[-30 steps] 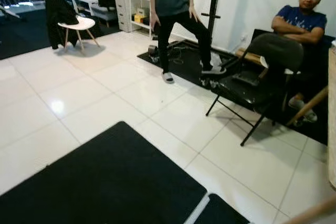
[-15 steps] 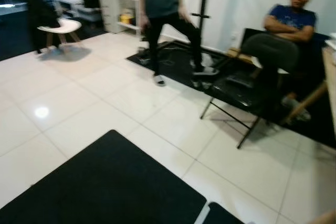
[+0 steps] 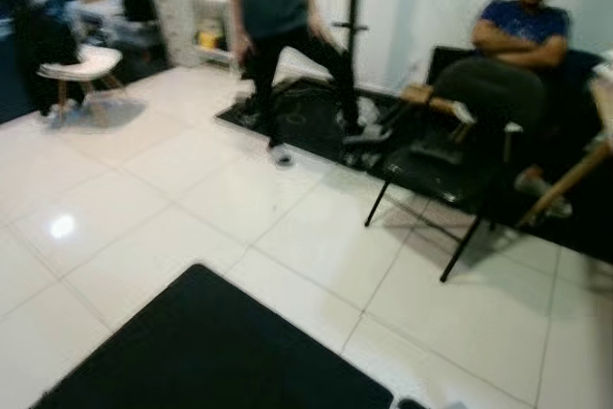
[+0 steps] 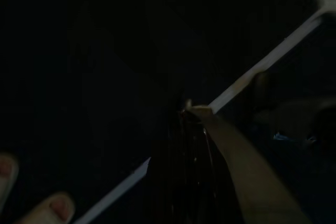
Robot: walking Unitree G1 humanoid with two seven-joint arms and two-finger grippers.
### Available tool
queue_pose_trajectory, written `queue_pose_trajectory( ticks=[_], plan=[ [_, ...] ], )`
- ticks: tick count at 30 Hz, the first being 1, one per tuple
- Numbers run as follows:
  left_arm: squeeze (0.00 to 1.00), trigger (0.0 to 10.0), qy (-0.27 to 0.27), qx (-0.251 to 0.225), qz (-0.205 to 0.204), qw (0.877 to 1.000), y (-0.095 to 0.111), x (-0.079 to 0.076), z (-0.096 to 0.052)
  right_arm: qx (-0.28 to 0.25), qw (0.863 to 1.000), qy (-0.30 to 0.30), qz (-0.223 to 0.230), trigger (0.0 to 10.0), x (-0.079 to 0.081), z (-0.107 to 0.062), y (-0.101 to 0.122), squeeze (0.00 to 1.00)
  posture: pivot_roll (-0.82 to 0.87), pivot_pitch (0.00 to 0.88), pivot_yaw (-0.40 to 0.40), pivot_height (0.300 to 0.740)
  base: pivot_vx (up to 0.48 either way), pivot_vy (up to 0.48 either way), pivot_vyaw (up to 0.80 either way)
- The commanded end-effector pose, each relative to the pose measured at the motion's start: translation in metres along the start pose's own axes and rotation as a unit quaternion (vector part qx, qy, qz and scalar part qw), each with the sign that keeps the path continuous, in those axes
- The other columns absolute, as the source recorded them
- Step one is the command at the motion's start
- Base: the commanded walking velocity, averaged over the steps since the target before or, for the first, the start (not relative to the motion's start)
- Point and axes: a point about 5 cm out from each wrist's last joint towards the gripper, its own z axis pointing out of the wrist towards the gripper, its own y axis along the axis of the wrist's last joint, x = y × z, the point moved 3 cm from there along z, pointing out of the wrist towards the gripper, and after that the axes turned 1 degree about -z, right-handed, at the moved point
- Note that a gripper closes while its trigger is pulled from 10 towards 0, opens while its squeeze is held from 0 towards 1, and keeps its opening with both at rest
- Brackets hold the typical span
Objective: Restocking fridge
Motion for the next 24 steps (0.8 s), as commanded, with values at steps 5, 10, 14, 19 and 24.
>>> queue_pose_trajectory(
  ticks=[5,10,14,19,24],
  plan=[
    [0.00,10.0,0.005,0.012,0.000,1.000,-0.0093,0.0037,-0.0018,-0.002,1.000,0.000,0.002,10.0,0.0008,0.0001,0.0028,0.00,-0.08,0.000,0.003,0.740,0.290,0.000,-0.79],
    [0.00,10.0,0.005,0.012,0.001,1.000,-0.0092,0.0037,-0.0018,-0.002,1.000,0.000,0.001,10.0,0.0008,0.0001,0.0028,0.00,-0.08,0.000,0.003,0.740,0.289,0.000,-0.79],
    [0.00,10.0,0.005,0.012,0.001,1.000,-0.0091,0.0035,-0.0017,-0.003,1.000,-0.001,0.000,10.0,0.0006,0.0001,0.0031,0.00,-0.08,0.000,0.003,0.740,0.290,0.000,-0.79],
    [0.00,10.0,0.004,0.011,0.002,1.000,-0.0086,0.0025,-0.0015,-0.006,1.000,-0.005,0.001,10.0,0.0001,0.0001,0.0035,0.00,-0.08,0.000,-0.001,0.740,0.290,0.000,-0.17],
    [0.00,10.0,0.002,0.010,0.003,1.000,-0.0080,0.0013,-0.0012,-0.013,1.000,-0.006,0.007,10.0,0.0000,0.0001,0.0046,0.00,-0.08,0.000,-0.002,0.740,0.292,0.000,0.00]
  ],
)
